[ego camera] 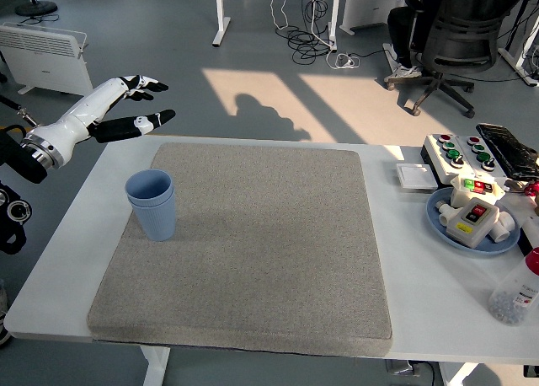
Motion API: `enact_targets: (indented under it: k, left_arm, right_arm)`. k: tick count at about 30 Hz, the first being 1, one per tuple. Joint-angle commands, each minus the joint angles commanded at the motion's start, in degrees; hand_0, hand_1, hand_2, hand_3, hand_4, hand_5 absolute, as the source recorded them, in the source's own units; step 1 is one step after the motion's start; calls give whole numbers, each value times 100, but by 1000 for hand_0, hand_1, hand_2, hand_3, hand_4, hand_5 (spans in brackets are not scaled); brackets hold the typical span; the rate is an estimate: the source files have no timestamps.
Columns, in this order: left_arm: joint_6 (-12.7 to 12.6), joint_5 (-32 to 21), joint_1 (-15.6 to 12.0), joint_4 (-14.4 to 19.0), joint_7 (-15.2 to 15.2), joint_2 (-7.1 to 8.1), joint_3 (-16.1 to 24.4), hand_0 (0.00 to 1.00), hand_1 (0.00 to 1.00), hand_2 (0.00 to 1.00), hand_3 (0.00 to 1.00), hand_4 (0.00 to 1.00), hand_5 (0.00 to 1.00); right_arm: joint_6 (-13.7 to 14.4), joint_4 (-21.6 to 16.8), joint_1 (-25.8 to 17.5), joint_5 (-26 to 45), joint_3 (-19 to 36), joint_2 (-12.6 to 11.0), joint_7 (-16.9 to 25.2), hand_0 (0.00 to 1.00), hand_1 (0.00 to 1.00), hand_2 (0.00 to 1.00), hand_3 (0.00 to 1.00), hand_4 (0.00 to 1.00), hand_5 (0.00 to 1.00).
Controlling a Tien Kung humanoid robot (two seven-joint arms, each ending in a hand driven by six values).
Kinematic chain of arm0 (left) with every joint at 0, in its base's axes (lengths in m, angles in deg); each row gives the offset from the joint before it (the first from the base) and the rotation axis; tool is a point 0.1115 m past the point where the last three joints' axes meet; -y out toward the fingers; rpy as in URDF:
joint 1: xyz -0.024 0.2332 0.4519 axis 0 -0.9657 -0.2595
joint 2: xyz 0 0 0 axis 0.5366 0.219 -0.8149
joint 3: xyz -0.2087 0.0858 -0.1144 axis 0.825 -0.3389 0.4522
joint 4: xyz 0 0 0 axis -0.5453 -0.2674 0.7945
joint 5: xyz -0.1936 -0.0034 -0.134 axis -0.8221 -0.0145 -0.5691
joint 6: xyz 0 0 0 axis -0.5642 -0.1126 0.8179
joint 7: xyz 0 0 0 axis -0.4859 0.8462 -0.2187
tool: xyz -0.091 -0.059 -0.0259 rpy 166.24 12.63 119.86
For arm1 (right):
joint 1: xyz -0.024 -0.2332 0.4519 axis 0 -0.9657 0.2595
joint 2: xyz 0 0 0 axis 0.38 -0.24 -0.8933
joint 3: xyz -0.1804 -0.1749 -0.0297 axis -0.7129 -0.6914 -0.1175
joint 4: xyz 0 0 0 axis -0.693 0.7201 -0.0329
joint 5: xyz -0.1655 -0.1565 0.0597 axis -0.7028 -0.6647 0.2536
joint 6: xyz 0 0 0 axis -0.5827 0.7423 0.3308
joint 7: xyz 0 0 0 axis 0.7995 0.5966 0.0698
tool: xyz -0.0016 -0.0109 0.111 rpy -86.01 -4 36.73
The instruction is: Push cup pick cup insert cup
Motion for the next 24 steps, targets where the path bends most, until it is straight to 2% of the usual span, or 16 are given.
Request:
enact_targets:
  k: [1,3,4,7,9,10,12,15,16,17,21,24]
  left_arm:
    - [-30,-123,-83,35,30,-50,145,671,687,708,713,663,796]
    - [-173,-599,-457,211,146,-315,579,671,687,708,713,663,796]
    - [-221,-858,-620,255,170,-393,777,742,762,753,741,671,860]
    - [-265,-1565,-1073,321,86,-603,1270,742,762,753,741,671,860]
    - [-244,-2049,-1416,342,22,-684,1625,742,762,753,741,671,860]
    - [-241,-2272,-1526,358,12,-711,1738,779,799,785,743,682,946]
    - [-220,-2757,-1864,421,15,-781,2038,779,799,785,743,682,946]
    - [-161,-3420,-2299,519,62,-883,2276,779,799,785,743,682,946]
    - [-115,-3595,-2484,556,85,-969,2340,788,811,786,737,681,991]
    - [-98,-3670,-2595,569,93,-1002,2362,788,811,786,737,681,991]
    - [130,-3898,-3009,593,123,-1319,2495,788,811,786,737,681,991]
    - [384,-4094,-3309,674,109,-1531,2538,793,818,793,742,687,998]
  right_arm:
    - [0,0,2,-9,7,0,-1,691,610,633,550,107,410]
    - [2,0,12,-37,33,3,-2,691,610,633,550,107,410]
    - [2,0,14,-44,40,4,-1,691,605,633,549,106,409]
    - [8,0,32,-40,55,7,11,691,605,633,549,106,409]
    - [12,0,40,-29,57,10,23,691,605,633,549,106,409]
    - [14,0,41,-23,57,9,28,691,605,631,549,106,409]
    - [21,0,36,-2,56,12,41,691,605,631,549,106,409]
    - [32,0,24,49,39,19,57,691,605,631,549,106,409]
    - [34,0,17,73,27,21,65,689,605,630,549,106,410]
    - [35,0,14,81,23,21,68,689,605,630,549,106,410]
    - [35,0,-1,65,22,27,52,689,605,630,549,106,410]
    - [27,0,-14,13,31,25,23,689,606,628,550,106,409]
